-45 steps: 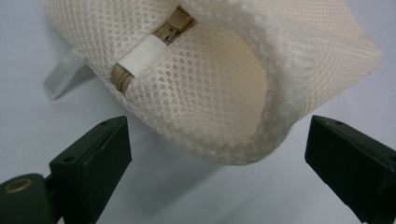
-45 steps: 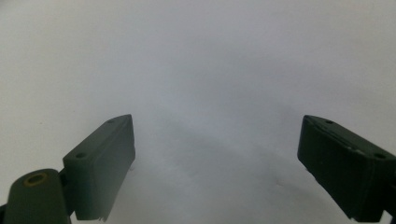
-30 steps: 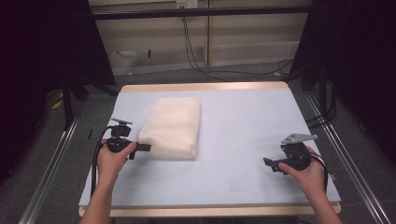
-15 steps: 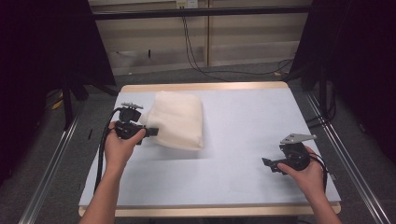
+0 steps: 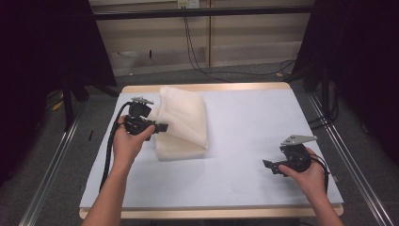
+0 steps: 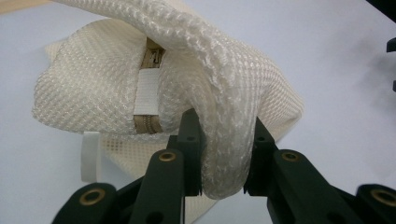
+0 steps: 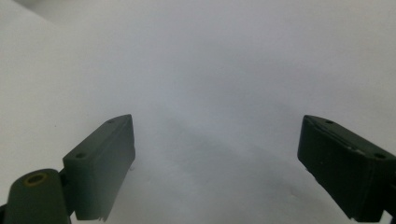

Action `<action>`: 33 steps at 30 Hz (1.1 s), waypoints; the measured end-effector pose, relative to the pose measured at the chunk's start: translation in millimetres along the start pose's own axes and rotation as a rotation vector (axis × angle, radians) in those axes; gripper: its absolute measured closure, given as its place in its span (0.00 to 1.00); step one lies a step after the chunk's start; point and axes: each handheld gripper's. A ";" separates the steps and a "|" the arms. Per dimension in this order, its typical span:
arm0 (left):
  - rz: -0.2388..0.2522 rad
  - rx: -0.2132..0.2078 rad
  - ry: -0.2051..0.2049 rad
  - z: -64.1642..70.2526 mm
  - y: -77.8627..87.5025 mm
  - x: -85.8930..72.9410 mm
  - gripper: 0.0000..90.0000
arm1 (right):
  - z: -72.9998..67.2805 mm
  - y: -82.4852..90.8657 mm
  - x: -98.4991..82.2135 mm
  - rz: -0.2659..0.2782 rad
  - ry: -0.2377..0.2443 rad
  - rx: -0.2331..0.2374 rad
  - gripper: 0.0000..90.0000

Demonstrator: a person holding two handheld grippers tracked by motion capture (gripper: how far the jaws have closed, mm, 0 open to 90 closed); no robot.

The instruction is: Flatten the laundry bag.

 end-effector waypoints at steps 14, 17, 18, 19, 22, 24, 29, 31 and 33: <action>-0.016 -0.015 -0.133 28.1 -29.9 31.3 0.79 | -0.2 0.7 0.2 -0.006 -0.001 0.010 0.12; -0.003 -0.033 -0.134 35.3 -36.5 36.9 0.77 | 1.0 1.2 -0.2 -0.001 0.001 0.013 0.12; 0.011 -0.033 -0.127 37.9 -39.3 38.1 0.76 | 1.4 1.4 -0.3 -0.004 0.002 0.011 0.12; 0.004 -0.042 -0.143 38.8 -41.0 39.7 0.76 | 1.6 1.4 -0.4 -0.004 0.001 0.011 0.12; 0.015 -0.054 -0.139 43.3 -47.8 43.2 0.73 | 1.3 1.0 -0.3 -0.004 -0.003 0.014 0.12; 0.025 -0.071 -0.138 46.6 -53.7 44.8 0.72 | 1.1 0.6 -0.3 -0.001 0.006 0.015 0.12; 0.043 -0.111 -0.160 54.6 -68.1 47.5 0.66 | -0.1 1.3 0.2 -0.007 0.004 0.012 0.12; 0.035 -0.144 -0.160 57.1 -74.1 48.1 0.61 | -0.1 0.8 0.1 -0.010 0.006 0.014 0.12; 0.033 -0.165 -0.163 60.4 -82.0 47.6 0.55 | -0.6 0.1 -0.2 -0.008 0.005 0.017 0.12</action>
Point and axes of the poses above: each handheld gripper's, and its own axes: y roughly backward along the jaws, x roughly out of its top, z roughly to its right, and after that the axes turned 11 degrees about -x, right-handed
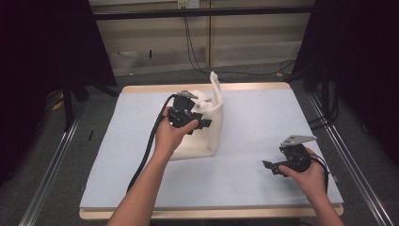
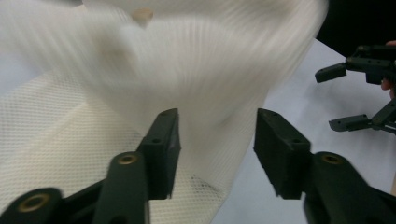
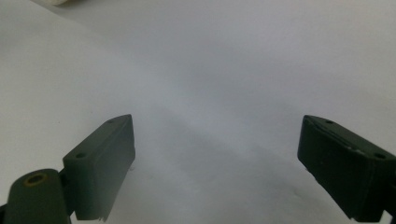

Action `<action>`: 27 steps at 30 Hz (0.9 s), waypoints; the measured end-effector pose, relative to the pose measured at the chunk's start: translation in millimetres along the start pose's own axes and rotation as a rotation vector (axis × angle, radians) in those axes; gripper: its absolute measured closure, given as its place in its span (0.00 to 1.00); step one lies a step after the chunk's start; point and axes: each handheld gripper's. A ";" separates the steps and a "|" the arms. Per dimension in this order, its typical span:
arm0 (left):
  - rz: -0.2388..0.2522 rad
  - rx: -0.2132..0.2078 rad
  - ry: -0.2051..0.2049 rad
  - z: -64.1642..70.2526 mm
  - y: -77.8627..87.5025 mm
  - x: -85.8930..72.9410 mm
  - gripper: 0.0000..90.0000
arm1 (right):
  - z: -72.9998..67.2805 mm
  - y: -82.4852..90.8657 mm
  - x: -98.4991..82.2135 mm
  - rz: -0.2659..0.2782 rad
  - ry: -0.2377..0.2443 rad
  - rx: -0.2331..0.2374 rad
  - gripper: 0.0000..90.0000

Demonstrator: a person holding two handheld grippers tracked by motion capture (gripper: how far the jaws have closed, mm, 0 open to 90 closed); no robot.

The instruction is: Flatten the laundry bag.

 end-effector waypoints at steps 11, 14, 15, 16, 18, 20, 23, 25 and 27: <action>-0.103 0.021 -0.023 -3.1 -9.2 -8.1 0.34 | 2.5 1.0 -2.5 -0.004 0.001 -0.007 0.12; -0.058 0.030 -0.005 -8.8 -5.2 -16.3 0.33 | 2.3 0.9 -2.5 0.000 0.008 -0.002 0.12; -0.067 0.041 0.011 -11.4 -3.6 -19.3 0.33 | 2.2 1.1 -2.4 -0.002 0.007 0.003 0.12; -0.058 0.045 0.029 -14.6 -2.8 -23.6 0.33 | 1.8 0.8 -2.3 -0.001 0.006 0.000 0.12; -0.085 0.070 0.032 -22.2 2.3 -31.3 0.33 | 0.7 0.3 -2.1 0.000 0.001 0.002 0.14; -0.118 0.088 0.054 -29.4 6.7 -37.9 0.32 | -0.5 0.3 -1.5 -0.006 -0.004 0.006 0.15; -0.130 0.110 0.088 -38.7 14.4 -46.2 0.30 | -1.3 -1.0 -0.8 0.006 0.002 0.009 0.17; -0.090 0.140 0.103 -45.6 21.6 -52.8 0.30 | -2.3 -1.2 -0.1 0.001 -0.013 0.017 0.19; -0.075 0.162 0.140 -54.0 29.1 -58.4 0.31 | -2.1 -1.9 0.3 0.007 -0.012 0.021 0.19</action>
Point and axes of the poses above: each handheld gripper's, and its own axes: y roughly backward along the jaws, x roughly out of its top, z roughly to its right, and after that the axes turned 11 degrees about -x, right-handed
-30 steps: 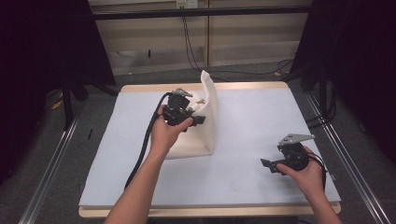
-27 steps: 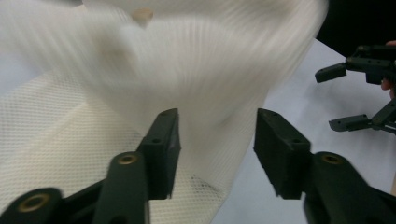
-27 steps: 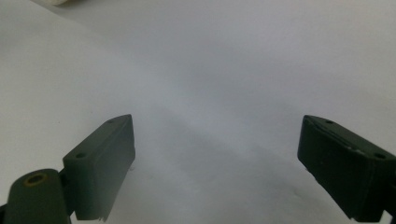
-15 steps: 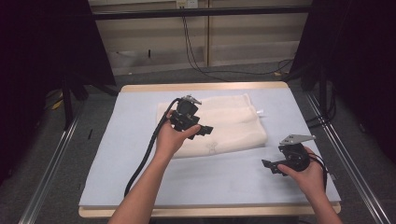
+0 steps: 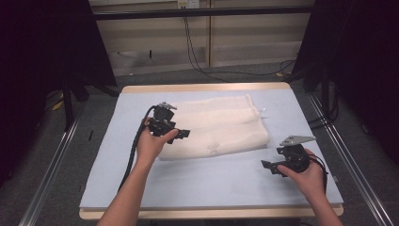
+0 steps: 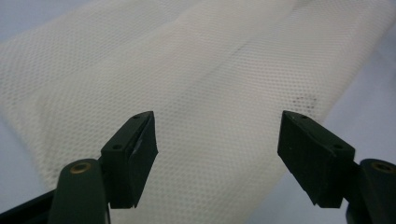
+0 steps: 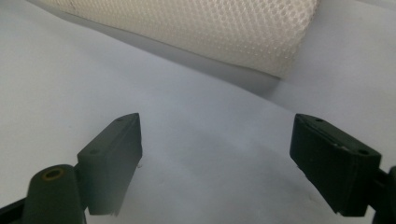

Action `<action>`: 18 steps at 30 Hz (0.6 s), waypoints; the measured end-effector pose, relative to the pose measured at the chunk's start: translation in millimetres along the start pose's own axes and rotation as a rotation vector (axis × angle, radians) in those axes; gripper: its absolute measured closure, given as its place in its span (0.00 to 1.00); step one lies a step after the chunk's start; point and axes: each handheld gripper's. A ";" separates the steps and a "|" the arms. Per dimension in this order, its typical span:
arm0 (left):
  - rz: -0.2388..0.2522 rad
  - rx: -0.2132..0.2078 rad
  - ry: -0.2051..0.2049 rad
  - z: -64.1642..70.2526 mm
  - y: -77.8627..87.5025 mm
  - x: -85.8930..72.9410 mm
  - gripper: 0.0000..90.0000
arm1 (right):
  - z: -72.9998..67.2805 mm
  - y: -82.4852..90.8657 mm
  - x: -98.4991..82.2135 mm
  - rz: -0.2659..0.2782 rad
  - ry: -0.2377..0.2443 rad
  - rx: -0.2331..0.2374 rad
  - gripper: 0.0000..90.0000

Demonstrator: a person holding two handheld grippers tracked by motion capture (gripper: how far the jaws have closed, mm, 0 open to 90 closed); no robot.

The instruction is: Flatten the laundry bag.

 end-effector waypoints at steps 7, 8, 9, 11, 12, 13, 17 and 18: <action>0.011 0.051 0.067 -25.7 9.5 -8.6 0.30 | -1.6 0.3 0.4 0.012 -0.001 0.001 0.23; -0.003 0.044 0.070 -29.7 10.1 -9.7 0.31 | -2.5 0.3 0.2 0.012 -0.003 0.004 0.25; -0.008 0.035 0.077 -33.3 9.7 -11.0 0.33 | -3.1 0.4 0.1 0.011 0.002 0.005 0.28; -0.040 0.052 0.090 -40.2 8.3 -13.2 0.37 | -3.2 0.4 -0.3 0.014 0.015 0.006 0.32; -0.032 0.060 0.113 -43.1 6.9 -14.3 0.37 | -3.7 0.4 -0.4 0.015 0.011 0.007 0.34; -0.036 0.065 0.116 -46.7 6.6 -15.1 0.38 | -4.2 0.6 -0.4 0.016 0.007 0.008 0.37; -0.054 0.086 0.127 -57.9 5.8 -17.3 0.37 | -3.9 1.0 -0.7 0.024 0.002 0.020 0.42; -0.056 0.087 0.131 -60.6 4.8 -18.0 0.36 | -3.6 0.9 -0.8 0.025 0.007 0.027 0.46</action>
Point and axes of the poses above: each handheld gripper's, and its own axes: y roughly backward along the jaws, x roughly out of its top, z roughly to its right, and after that the axes turned 11 degrees about -x, right-handed
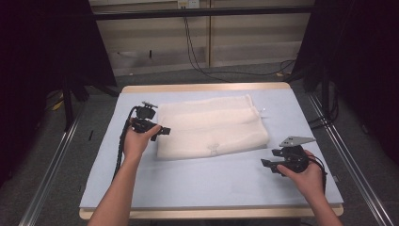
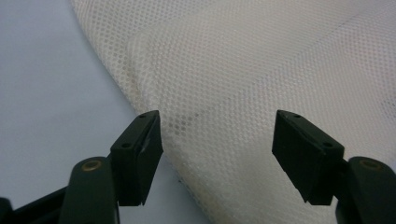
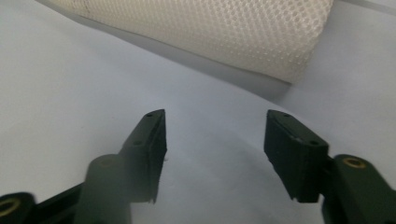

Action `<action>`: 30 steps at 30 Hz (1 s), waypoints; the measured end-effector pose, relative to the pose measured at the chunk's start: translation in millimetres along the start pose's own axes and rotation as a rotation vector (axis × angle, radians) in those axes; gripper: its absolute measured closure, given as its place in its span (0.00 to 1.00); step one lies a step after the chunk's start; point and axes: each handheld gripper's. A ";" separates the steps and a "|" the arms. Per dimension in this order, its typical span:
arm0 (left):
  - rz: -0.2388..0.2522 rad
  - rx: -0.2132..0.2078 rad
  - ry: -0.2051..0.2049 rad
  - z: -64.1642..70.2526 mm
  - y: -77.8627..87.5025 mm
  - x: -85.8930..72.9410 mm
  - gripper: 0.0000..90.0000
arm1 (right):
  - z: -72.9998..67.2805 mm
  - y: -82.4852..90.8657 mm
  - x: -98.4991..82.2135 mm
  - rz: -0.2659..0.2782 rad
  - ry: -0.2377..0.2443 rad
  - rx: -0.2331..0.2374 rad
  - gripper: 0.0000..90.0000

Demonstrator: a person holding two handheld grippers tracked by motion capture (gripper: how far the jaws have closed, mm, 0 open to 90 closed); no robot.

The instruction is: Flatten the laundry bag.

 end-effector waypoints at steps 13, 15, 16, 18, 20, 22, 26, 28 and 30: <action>0.024 -0.058 0.090 -25.0 -18.8 -7.7 0.46 | -4.0 -1.3 0.1 0.024 -0.003 0.034 0.81; 0.028 -0.050 0.085 -24.2 -22.1 -6.0 0.52 | -4.7 0.4 2.0 0.029 -0.005 0.048 0.86; 0.014 -0.048 0.079 -24.4 -22.2 -4.7 0.57 | -4.7 0.9 2.7 0.034 -0.004 0.049 0.87; -0.017 -0.035 0.080 -24.7 -23.5 -3.0 0.69 | -5.2 -0.2 3.7 0.037 -0.018 0.049 0.87; -0.024 -0.030 0.092 -26.6 -22.9 -2.4 0.75 | -5.3 -3.9 3.6 0.041 -0.020 0.039 0.87; -0.019 -0.033 0.106 -28.0 -21.8 -1.0 0.81 | -5.4 -8.6 4.2 0.028 -0.008 0.036 0.87; 0.022 -0.040 0.124 -29.0 -21.1 3.8 0.89 | -4.4 -19.3 8.0 0.019 -0.011 0.034 0.88; 0.018 -0.041 0.108 -30.2 -21.5 7.4 0.91 | -4.8 -24.3 12.4 0.020 -0.007 0.031 0.88; 0.010 -0.027 0.085 -30.0 -22.9 13.4 0.92 | -5.5 -29.4 17.3 0.019 -0.007 0.032 0.88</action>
Point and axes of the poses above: each handheld gripper's, and its own axes: y roughly backward along the jaws, x roughly out of its top, z roughly to its right, and after that the axes turned 11 degrees about -x, right-handed
